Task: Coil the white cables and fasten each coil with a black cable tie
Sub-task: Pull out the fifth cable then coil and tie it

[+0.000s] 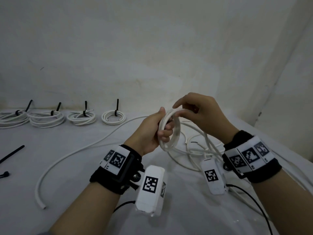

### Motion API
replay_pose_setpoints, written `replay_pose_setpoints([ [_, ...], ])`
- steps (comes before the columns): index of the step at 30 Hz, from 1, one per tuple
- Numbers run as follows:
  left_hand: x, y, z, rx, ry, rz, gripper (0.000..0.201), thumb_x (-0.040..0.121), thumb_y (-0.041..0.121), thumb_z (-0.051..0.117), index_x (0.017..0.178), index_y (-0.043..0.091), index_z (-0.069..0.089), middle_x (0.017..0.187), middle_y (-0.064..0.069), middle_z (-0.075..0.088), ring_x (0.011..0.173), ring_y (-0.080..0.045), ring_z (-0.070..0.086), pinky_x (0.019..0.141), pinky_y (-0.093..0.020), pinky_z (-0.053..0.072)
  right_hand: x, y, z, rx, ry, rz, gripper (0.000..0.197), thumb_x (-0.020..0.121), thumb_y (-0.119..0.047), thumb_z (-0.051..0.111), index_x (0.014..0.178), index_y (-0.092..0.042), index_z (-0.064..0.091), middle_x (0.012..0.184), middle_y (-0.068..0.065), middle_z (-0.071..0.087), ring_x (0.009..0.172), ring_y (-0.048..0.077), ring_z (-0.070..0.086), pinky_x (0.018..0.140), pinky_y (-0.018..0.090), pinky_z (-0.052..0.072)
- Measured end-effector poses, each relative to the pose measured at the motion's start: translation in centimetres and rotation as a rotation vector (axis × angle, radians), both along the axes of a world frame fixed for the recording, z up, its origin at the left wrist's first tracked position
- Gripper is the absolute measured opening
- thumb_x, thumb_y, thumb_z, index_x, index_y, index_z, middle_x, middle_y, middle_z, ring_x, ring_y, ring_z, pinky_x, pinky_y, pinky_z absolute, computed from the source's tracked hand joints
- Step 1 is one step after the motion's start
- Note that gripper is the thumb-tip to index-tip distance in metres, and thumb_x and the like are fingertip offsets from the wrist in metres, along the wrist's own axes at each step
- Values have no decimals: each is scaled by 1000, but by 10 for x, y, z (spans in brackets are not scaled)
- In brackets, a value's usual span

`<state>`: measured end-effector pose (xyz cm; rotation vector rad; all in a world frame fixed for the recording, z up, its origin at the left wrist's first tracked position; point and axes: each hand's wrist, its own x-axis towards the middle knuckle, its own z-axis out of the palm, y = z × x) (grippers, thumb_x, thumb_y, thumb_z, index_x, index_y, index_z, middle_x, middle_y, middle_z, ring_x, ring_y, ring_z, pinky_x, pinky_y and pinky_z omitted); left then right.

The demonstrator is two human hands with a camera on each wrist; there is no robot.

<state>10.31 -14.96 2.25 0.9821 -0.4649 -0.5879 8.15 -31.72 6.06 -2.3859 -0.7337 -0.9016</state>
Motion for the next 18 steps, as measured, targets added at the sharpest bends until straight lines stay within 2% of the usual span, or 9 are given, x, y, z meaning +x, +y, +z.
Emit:
replay_pose_setpoints([
  [1,0,-1,1,-8,10,-23,47,103,38,21,74,11,46,48,4,35,29,-1,25,31,-13,24,3,-2,-3,14,1,-14,16,83,-20,71,98,-15,72,69,-9,49,63,2,46,62,9,35],
  [3,0,-1,2,-34,24,-70,45,103,38,21,74,12,44,46,6,32,27,0,22,29,-13,22,7,-5,-6,47,95,-42,22,88,-27,62,110,-28,68,76,-7,50,71,0,48,67,8,34],
  [5,1,-2,1,-61,32,-90,45,102,38,21,74,13,43,45,6,31,26,1,22,28,-13,21,7,-4,-8,65,250,-11,18,94,-29,52,102,-40,65,82,3,58,77,4,54,71,13,35],
  [7,1,-4,0,-86,35,-94,45,102,41,20,73,13,42,45,7,30,26,1,21,28,-12,19,5,-3,-10,141,383,68,23,98,-26,47,92,-31,68,76,10,63,71,10,61,69,19,41],
  [9,-1,-7,0,-104,38,-104,47,100,46,22,72,14,42,44,7,30,25,1,21,29,-12,18,2,-5,-10,268,524,140,28,100,-23,43,84,-20,65,64,1,57,60,15,65,62,21,45],
  [12,-4,-16,2,-80,11,-90,42,98,46,30,69,16,39,42,9,28,26,0,21,29,-13,19,0,-17,-5,330,593,191,27,97,-26,45,76,-19,62,55,1,49,45,18,58,49,22,46],
  [15,-4,-28,3,-41,-50,-49,38,99,39,35,68,17,37,42,10,26,27,0,20,31,-14,21,-1,-29,4,234,556,115,21,89,-28,56,78,-11,60,55,5,57,46,18,59,51,23,48],
  [17,-5,-38,4,-29,-80,-23,37,100,36,35,67,17,35,41,10,25,28,-1,19,30,-14,21,-5,-38,6,198,565,81,6,86,-16,66,84,-11,62,60,5,62,53,15,59,56,22,49],
  [18,-5,-42,5,-32,-78,-13,38,100,34,34,67,17,34,41,9,25,28,-1,18,30,-14,20,-8,-43,5,172,568,60,8,84,-11,69,88,-15,64,65,3,63,58,13,60,59,21,50],
])
